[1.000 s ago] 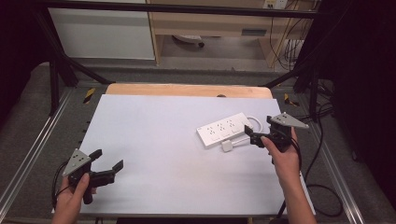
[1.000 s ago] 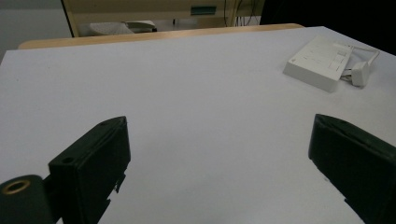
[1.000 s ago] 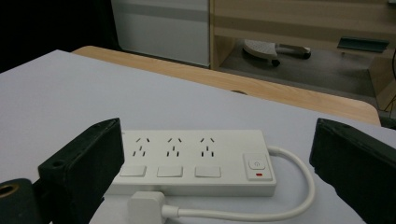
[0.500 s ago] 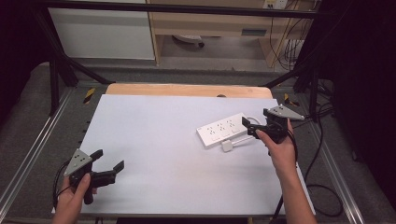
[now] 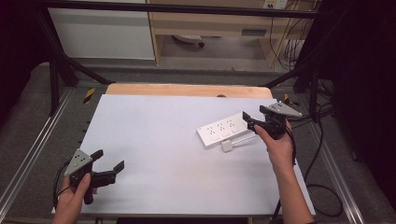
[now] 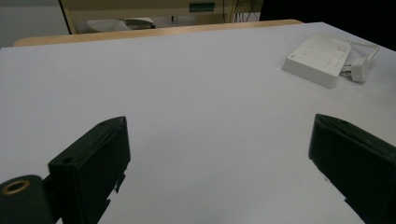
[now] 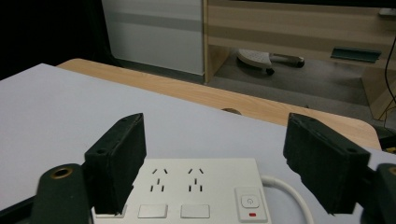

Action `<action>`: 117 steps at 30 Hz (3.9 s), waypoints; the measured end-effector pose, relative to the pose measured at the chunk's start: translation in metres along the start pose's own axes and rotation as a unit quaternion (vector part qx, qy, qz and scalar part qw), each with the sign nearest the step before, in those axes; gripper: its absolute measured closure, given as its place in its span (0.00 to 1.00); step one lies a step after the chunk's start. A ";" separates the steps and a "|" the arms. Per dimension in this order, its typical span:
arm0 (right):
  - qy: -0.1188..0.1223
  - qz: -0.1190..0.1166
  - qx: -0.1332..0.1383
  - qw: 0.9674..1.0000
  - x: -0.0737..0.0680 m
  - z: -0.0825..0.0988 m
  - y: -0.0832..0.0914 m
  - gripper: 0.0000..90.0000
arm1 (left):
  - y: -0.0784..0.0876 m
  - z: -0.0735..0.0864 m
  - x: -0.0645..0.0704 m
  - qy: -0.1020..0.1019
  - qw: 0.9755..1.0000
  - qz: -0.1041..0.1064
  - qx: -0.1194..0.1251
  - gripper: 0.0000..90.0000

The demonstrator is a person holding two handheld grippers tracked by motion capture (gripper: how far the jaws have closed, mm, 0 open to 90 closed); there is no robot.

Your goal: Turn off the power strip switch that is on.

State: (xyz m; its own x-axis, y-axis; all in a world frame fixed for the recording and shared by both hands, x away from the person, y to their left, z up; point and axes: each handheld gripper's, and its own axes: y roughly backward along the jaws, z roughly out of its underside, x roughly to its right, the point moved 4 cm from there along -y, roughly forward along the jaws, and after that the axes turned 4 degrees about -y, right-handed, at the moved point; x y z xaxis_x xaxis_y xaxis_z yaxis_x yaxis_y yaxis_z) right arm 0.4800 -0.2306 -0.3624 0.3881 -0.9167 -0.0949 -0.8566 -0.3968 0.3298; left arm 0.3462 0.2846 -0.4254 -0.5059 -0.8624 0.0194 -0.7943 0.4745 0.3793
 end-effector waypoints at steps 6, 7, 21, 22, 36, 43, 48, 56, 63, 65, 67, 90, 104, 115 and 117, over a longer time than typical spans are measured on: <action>0.005 0.005 -0.002 1.000 0.002 0.001 -0.004 0.40 | 0.000 0.000 0.000 0.000 1.000 0.001 -0.001 0.06; 0.008 0.006 0.000 1.000 0.002 0.001 -0.005 0.42 | -0.001 0.000 0.000 0.000 1.000 0.001 -0.001 0.06; 0.026 0.008 0.003 1.000 0.006 0.002 -0.014 0.74 | -0.002 0.002 0.000 0.001 1.000 0.001 -0.006 0.06; 0.027 0.007 0.003 1.000 0.006 0.002 -0.014 0.76 | -0.002 0.002 0.000 0.000 1.000 0.001 -0.006 0.06; 0.034 -0.008 -0.004 0.999 0.003 0.009 -0.022 0.88 | -0.002 0.002 0.000 -0.001 1.000 0.001 -0.008 0.06; 0.040 -0.012 -0.007 0.999 0.001 0.012 -0.024 0.92 | -0.002 0.002 0.001 -0.002 1.000 0.002 -0.007 0.06; 0.036 -0.011 -0.009 0.999 0.002 0.016 -0.025 0.95 | -0.002 0.001 0.001 -0.001 1.000 0.000 -0.005 0.06; 0.021 -0.016 -0.018 0.999 0.002 0.022 -0.028 1.00 | -0.001 0.001 0.001 -0.001 1.000 0.002 -0.005 0.06; 0.020 -0.017 -0.026 0.999 0.000 0.026 -0.031 1.00 | -0.001 0.001 0.001 -0.003 1.000 0.001 -0.005 0.06; 0.022 -0.018 -0.030 0.999 0.000 0.028 -0.032 1.00 | -0.001 0.001 0.001 -0.004 1.000 0.001 -0.005 0.06; 0.023 -0.017 -0.032 0.999 0.000 0.029 -0.033 1.00 | -0.001 0.001 0.001 -0.004 1.000 0.001 -0.005 0.06; 0.031 -0.022 -0.074 0.997 -0.001 0.048 -0.042 0.99 | -0.001 0.000 0.001 -0.004 1.000 0.003 -0.004 0.06; 0.028 -0.027 -0.091 0.995 -0.002 0.059 -0.044 0.99 | 0.000 0.000 0.002 -0.006 1.000 0.002 -0.002 0.06; 0.033 -0.030 -0.105 0.993 -0.005 0.065 -0.049 0.99 | 0.000 0.000 0.002 -0.005 1.000 0.002 -0.002 0.06; 0.033 -0.031 -0.109 0.993 -0.006 0.067 -0.050 0.99 | 0.000 0.000 0.002 -0.006 1.000 0.002 -0.003 0.06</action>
State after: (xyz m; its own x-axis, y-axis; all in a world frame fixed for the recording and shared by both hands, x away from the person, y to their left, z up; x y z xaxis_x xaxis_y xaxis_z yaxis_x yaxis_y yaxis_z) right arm 0.4982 -0.2086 -0.4414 0.4657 -0.8829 -0.0610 -0.7394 -0.4260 0.5213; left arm 0.3455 0.2830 -0.4254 -0.5132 -0.8582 0.0103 -0.7903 0.4772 0.3844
